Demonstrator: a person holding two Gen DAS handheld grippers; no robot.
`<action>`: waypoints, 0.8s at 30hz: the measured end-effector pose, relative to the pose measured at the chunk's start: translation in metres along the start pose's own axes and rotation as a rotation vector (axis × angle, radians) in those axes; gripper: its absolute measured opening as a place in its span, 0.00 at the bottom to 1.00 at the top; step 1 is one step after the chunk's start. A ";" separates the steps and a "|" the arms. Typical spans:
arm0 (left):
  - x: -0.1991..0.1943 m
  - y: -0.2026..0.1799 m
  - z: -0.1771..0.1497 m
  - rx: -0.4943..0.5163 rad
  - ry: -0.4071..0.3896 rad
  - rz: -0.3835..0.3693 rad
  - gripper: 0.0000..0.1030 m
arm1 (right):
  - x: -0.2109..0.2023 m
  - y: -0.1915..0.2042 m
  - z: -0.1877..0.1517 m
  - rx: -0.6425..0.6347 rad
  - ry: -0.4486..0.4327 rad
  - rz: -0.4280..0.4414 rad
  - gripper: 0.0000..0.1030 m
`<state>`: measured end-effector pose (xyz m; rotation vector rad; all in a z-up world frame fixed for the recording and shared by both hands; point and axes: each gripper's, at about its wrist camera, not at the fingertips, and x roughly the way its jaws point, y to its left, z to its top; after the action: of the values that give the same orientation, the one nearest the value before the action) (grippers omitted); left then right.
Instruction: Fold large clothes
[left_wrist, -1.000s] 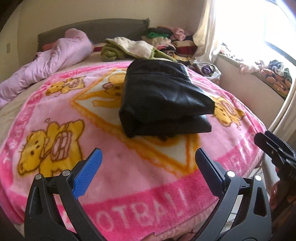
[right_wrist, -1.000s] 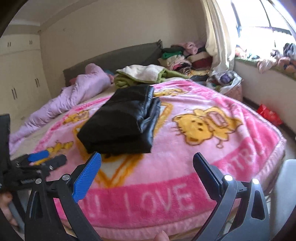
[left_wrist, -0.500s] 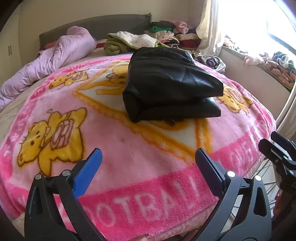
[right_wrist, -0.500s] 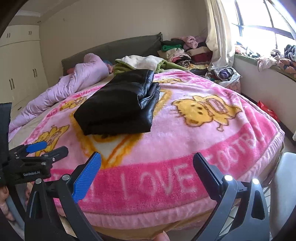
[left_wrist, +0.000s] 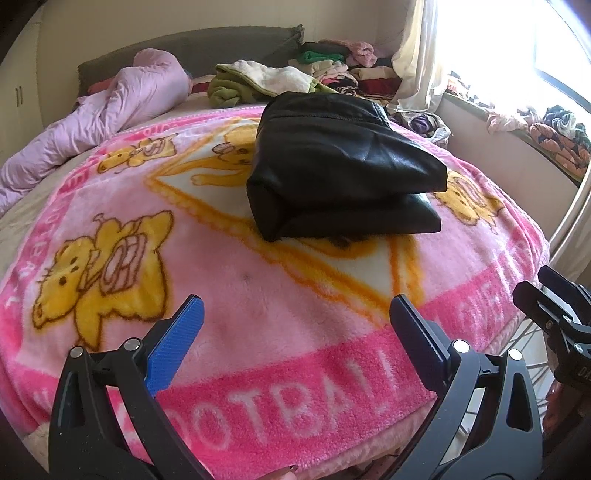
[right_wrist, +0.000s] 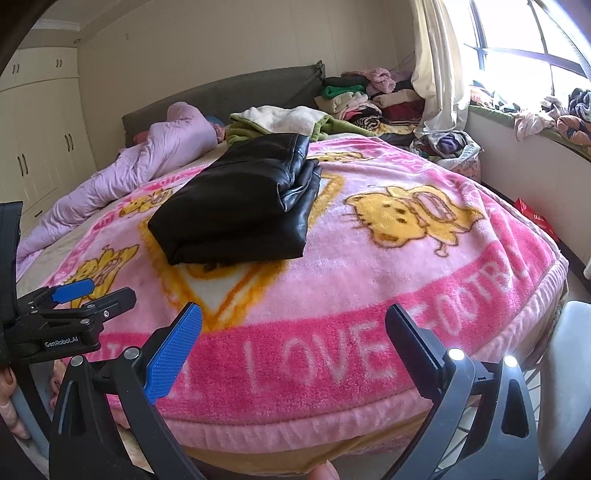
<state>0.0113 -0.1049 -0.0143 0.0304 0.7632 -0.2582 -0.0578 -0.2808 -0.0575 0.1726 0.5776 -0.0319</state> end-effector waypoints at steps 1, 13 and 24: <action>0.000 -0.001 0.000 0.001 0.000 0.002 0.92 | 0.000 0.000 0.000 0.002 -0.002 -0.002 0.96; 0.002 -0.002 -0.001 -0.003 0.007 0.013 0.92 | 0.002 0.000 -0.001 0.005 0.003 -0.017 0.96; 0.002 -0.001 0.000 -0.006 0.006 0.016 0.92 | 0.004 -0.001 -0.003 0.000 0.010 -0.031 0.96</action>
<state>0.0122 -0.1064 -0.0157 0.0313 0.7697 -0.2411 -0.0561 -0.2812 -0.0620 0.1637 0.5907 -0.0610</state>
